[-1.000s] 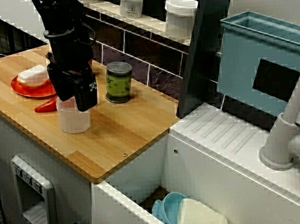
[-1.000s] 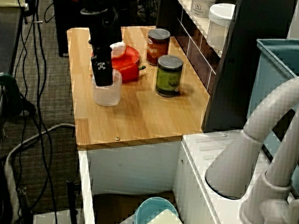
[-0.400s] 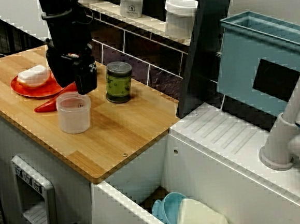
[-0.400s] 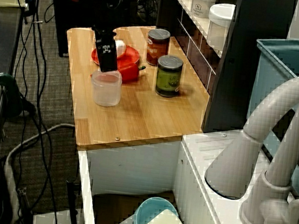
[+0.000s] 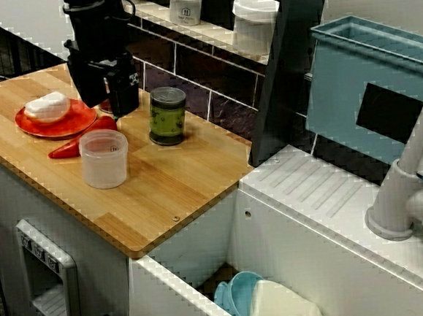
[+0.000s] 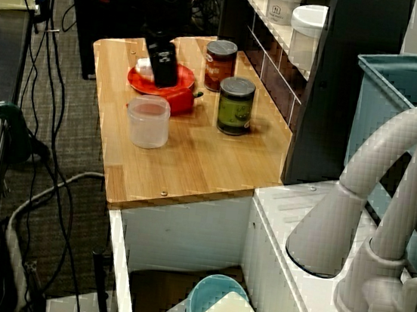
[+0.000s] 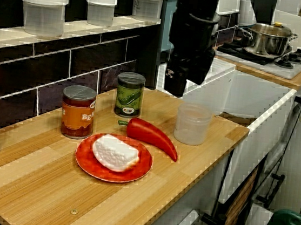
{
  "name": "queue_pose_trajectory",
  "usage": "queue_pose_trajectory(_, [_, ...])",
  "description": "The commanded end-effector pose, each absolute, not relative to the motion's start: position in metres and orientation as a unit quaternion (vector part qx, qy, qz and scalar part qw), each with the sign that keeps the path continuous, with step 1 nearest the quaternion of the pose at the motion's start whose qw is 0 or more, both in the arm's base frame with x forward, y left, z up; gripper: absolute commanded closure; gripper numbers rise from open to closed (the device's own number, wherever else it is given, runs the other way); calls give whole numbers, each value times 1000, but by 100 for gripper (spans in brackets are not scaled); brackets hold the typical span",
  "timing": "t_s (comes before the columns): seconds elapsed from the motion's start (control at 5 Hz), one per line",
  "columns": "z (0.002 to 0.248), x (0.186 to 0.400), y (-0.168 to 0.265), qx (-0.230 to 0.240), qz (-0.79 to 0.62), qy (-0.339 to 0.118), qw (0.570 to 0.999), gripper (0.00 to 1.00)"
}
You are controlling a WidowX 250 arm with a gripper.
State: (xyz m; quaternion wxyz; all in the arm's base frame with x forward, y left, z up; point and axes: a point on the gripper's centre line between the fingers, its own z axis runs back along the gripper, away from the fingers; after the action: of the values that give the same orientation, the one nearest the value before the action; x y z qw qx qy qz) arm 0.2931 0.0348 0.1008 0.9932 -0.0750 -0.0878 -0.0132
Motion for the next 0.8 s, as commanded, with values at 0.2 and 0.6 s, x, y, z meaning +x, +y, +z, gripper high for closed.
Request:
queue_pose_trajectory(0.2, [101, 320, 70, -49, 14, -117, 992, 0])
queue_pose_trajectory(0.6, [95, 318, 77, -42, 15, -121, 992, 0])
